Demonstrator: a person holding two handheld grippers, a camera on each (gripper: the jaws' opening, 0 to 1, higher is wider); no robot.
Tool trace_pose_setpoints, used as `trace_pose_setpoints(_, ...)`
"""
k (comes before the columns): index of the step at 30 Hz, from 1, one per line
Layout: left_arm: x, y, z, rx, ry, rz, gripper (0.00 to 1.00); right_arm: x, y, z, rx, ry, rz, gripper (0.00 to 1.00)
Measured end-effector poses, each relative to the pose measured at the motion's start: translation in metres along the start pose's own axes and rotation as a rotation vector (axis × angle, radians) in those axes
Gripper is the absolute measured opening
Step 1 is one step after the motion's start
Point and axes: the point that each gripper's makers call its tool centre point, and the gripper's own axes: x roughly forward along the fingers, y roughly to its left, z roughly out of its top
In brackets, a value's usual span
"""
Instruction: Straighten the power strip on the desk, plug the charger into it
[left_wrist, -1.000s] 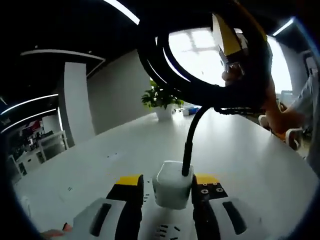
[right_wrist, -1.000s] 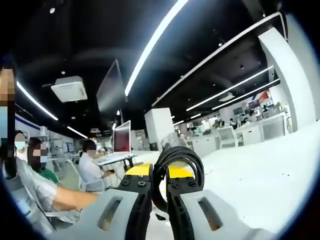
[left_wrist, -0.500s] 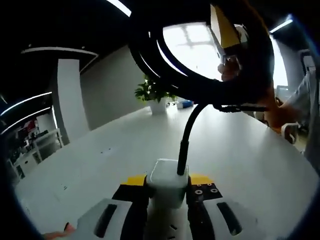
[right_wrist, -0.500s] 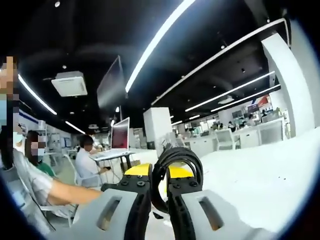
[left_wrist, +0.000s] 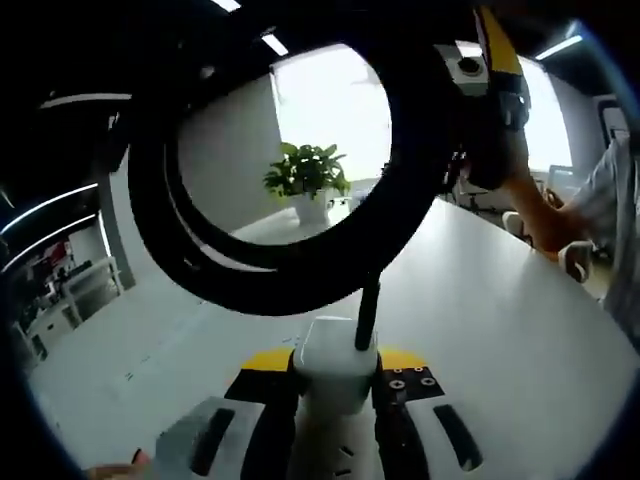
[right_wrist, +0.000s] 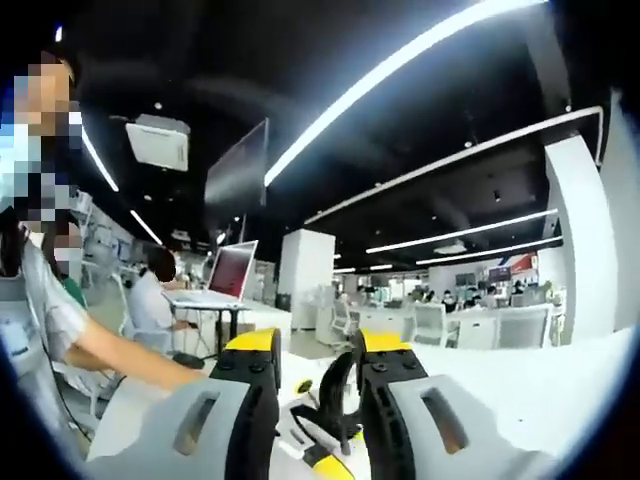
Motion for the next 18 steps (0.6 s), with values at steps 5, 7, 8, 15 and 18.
trace_pose_setpoints(5, 0.001, -0.001, 0.0, -0.032, -0.027, -0.018, 0.27, -0.005, -0.003, -0.048, -0.029, 0.159, 0.057, 0.54)
trace_pose_setpoints(7, 0.001, -0.001, 0.0, -0.024, -0.02, -0.016, 0.27, -0.008, -0.005, -0.076, -0.066, 0.253, 0.079, 0.51)
trace_pose_setpoints(8, 0.001, -0.001, 0.0, -0.017, -0.015, -0.013, 0.27, -0.008, -0.005, -0.09, -0.077, 0.295, 0.097, 0.51)
trace_pose_setpoints(15, 0.001, -0.001, -0.001, -0.005, -0.012, -0.011, 0.27, 0.003, -0.01, -0.118, -0.112, 0.363, 0.155, 0.52)
trace_pose_setpoints(18, 0.001, -0.001, -0.001, -0.003, -0.015, -0.012, 0.27, 0.007, -0.013, -0.122, -0.113, 0.373, 0.163, 0.52)
